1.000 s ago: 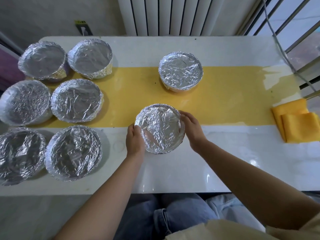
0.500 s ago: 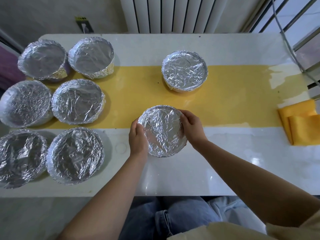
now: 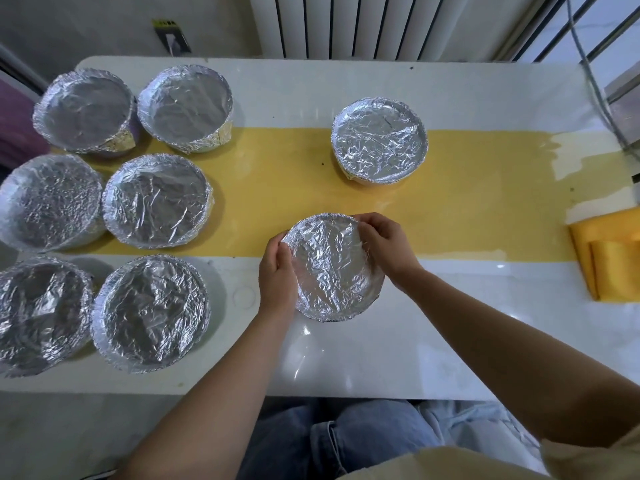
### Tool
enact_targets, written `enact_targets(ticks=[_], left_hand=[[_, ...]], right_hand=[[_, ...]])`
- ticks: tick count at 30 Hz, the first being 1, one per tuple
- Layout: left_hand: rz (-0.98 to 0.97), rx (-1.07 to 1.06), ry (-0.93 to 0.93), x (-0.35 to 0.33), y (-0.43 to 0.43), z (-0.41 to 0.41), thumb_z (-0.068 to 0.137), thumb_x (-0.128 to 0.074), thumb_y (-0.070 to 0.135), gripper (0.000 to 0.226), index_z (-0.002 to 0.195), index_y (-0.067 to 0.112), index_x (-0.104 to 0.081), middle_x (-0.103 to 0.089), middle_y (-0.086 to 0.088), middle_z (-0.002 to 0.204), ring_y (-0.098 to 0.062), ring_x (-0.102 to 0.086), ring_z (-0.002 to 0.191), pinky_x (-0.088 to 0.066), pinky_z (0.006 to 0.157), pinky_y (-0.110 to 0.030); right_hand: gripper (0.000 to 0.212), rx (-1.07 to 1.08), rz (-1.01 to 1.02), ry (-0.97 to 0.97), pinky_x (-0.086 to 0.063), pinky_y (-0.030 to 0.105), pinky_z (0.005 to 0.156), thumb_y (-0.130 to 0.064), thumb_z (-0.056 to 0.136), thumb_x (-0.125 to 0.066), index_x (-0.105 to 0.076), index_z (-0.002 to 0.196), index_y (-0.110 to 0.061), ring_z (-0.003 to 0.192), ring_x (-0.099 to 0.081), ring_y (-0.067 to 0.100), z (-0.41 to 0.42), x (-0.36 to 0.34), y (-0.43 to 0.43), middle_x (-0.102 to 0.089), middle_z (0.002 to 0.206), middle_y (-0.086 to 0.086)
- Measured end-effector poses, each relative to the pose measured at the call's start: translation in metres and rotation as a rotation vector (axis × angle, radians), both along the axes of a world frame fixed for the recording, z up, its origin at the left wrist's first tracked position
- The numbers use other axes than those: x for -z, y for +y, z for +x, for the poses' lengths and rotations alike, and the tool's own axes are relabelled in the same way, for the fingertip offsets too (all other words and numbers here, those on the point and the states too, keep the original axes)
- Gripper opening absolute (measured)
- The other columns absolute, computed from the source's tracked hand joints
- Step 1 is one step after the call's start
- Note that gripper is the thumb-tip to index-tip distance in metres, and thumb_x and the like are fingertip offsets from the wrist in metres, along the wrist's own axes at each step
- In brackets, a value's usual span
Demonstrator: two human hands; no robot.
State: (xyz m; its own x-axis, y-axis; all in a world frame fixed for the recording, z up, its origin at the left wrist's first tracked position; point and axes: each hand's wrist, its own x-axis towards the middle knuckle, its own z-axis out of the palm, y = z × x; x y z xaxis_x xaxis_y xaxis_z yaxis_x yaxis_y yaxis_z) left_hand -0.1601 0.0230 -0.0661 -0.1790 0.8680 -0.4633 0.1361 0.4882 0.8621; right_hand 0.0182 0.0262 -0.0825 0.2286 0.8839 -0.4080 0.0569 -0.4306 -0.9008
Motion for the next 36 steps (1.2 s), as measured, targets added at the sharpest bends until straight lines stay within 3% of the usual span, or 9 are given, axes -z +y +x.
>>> enact_targets(ticks=[4, 7, 9, 18, 20, 23, 26, 31, 36], left_hand=[[0.011, 0.062, -0.063, -0.001, 0.012, -0.005, 0.102, -0.044, 0.020, 0.023, 0.114, 0.030, -0.061, -0.052, 0.009, 0.080, -0.001, -0.049, 0.065, -0.046, 0.068, -0.018], [0.051, 0.098, -0.043, 0.001, 0.015, -0.005, 0.105, -0.039, 0.020, 0.025, 0.106, 0.031, -0.062, -0.041, 0.005, 0.073, 0.001, -0.040, 0.055, -0.042, 0.064, -0.024], [0.080, 0.088, -0.030, 0.003, 0.013, -0.002, 0.106, -0.038, 0.017, 0.028, 0.097, 0.032, -0.060, -0.036, 0.003, 0.069, 0.001, -0.036, 0.049, -0.039, 0.057, -0.026], [0.080, 0.069, -0.038, 0.008, 0.012, -0.003, 0.105, -0.039, 0.018, 0.024, 0.105, 0.025, -0.062, -0.037, 0.016, 0.055, -0.002, -0.033, 0.050, -0.037, 0.055, -0.029], [0.086, 0.072, -0.022, 0.008, 0.013, -0.003, 0.104, -0.044, 0.024, 0.021, 0.104, 0.028, -0.064, -0.045, 0.013, 0.061, -0.005, -0.042, 0.058, -0.047, 0.064, -0.037], [0.101, 0.079, 0.019, 0.015, 0.013, -0.003, 0.097, -0.048, 0.034, 0.024, 0.111, 0.031, -0.067, -0.062, 0.002, 0.089, -0.034, -0.054, 0.079, -0.051, 0.089, -0.053], [0.106, 0.064, 0.037, 0.014, 0.013, -0.003, 0.099, -0.048, 0.031, 0.021, 0.109, 0.032, -0.066, -0.061, 0.001, 0.085, -0.019, -0.049, 0.073, -0.051, 0.087, -0.054], [0.083, -0.041, 0.062, 0.012, 0.009, -0.002, 0.103, -0.045, 0.023, 0.027, 0.120, 0.015, -0.065, -0.062, -0.018, 0.096, -0.029, -0.057, 0.082, -0.051, 0.085, -0.043], [0.085, -0.048, 0.074, 0.014, 0.005, 0.000, 0.102, -0.045, 0.026, 0.029, 0.119, 0.013, -0.064, -0.061, -0.026, 0.106, -0.042, -0.059, 0.087, -0.052, 0.086, -0.055]], right_hand=[[0.027, -0.147, 0.044, -0.008, -0.046, 0.037, 0.105, -0.017, 0.098, -0.056, -0.065, 0.124, -0.019, 0.115, -0.061, 0.016, 0.002, -0.007, 0.017, -0.067, 0.123, 0.002], [0.023, -0.214, 0.048, -0.055, -0.049, 0.061, 0.088, -0.028, 0.096, -0.053, -0.073, 0.102, -0.038, 0.097, -0.059, 0.049, -0.004, -0.005, 0.022, -0.067, 0.103, 0.024], [0.024, -0.200, 0.065, -0.083, -0.048, 0.063, 0.080, -0.032, 0.093, -0.051, -0.073, 0.098, -0.040, 0.089, -0.055, 0.055, -0.005, -0.001, 0.021, -0.064, 0.100, 0.030], [0.023, -0.210, 0.061, -0.142, -0.051, 0.033, 0.094, -0.017, 0.099, -0.053, -0.070, 0.116, -0.018, 0.101, -0.065, 0.016, -0.004, -0.006, 0.019, -0.072, 0.107, 0.000], [0.023, -0.179, 0.072, -0.188, -0.051, 0.030, 0.088, -0.018, 0.099, -0.054, -0.070, 0.115, -0.016, 0.097, -0.066, 0.014, -0.006, -0.006, 0.017, -0.072, 0.103, -0.002], [0.021, -0.157, 0.072, -0.207, -0.051, 0.029, 0.081, -0.018, 0.098, -0.055, -0.071, 0.112, -0.018, 0.088, -0.066, 0.017, -0.007, -0.004, 0.016, -0.073, 0.098, 0.006], [0.025, -0.157, 0.067, -0.134, -0.049, 0.017, 0.084, -0.019, 0.098, -0.057, -0.066, 0.120, -0.016, 0.093, -0.064, 0.002, -0.004, -0.009, 0.015, -0.071, 0.110, 0.001], [0.027, -0.020, 0.062, -0.025, -0.051, 0.030, 0.095, -0.025, 0.094, -0.063, -0.066, 0.120, -0.019, 0.106, -0.065, 0.010, -0.003, -0.008, 0.001, -0.071, 0.113, -0.004], [0.021, 0.057, 0.050, 0.088, -0.053, 0.041, 0.095, -0.014, 0.097, -0.057, -0.070, 0.113, -0.011, 0.102, -0.067, 0.020, -0.011, -0.004, -0.006, -0.073, 0.108, 0.004]])
